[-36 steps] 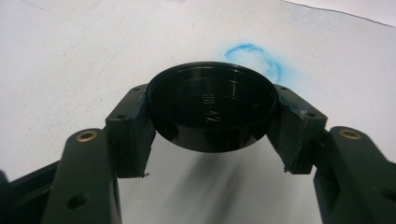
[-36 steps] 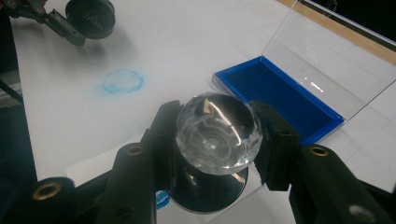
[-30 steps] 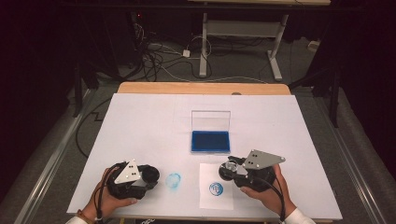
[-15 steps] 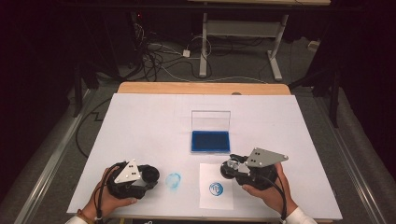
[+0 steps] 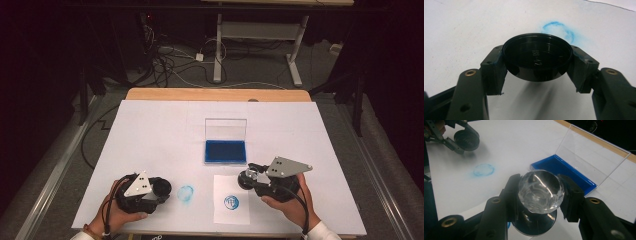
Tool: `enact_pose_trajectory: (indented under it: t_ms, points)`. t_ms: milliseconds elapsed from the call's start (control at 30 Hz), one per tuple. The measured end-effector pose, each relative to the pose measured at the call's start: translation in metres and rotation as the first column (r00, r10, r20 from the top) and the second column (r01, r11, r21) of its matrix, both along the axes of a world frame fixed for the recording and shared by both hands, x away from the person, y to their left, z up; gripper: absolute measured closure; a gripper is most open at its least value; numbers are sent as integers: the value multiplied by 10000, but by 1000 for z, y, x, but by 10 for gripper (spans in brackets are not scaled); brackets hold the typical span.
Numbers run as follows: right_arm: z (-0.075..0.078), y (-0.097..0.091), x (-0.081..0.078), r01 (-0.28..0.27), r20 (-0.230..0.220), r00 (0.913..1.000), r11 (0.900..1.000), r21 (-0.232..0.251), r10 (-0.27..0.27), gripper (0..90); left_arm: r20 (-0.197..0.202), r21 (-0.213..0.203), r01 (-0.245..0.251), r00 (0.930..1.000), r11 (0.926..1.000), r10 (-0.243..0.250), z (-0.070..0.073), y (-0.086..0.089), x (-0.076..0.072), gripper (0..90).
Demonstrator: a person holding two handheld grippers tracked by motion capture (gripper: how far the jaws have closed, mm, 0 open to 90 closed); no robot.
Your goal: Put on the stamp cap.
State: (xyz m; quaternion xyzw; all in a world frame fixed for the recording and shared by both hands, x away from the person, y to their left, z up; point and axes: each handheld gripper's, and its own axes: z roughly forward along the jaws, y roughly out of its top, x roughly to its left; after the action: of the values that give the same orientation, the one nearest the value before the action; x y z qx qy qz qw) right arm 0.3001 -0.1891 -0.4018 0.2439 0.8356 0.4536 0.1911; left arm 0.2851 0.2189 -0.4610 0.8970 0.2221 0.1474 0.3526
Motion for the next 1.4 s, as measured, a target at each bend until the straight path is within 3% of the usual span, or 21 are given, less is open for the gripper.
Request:
enact_pose_trajectory:
  t_ms: [467,867,1167,1400]
  points:
    - [15,-10,-2,295,473,9984,9986,449,-316,567,67,143,294,9995,9995,-295,0,-13,1,362]
    - [31,-12,3,379,875,9951,9957,848,-453,567,27,-25,565,9984,9984,-565,3,-30,10,362]
    - [39,-4,10,298,1008,9941,9942,1037,-403,567,81,-202,758,9971,9969,-757,6,-51,21,362]
    - [45,14,13,-13,1081,9941,9922,1244,-122,567,145,-694,982,9951,9927,-974,10,-73,27,362]
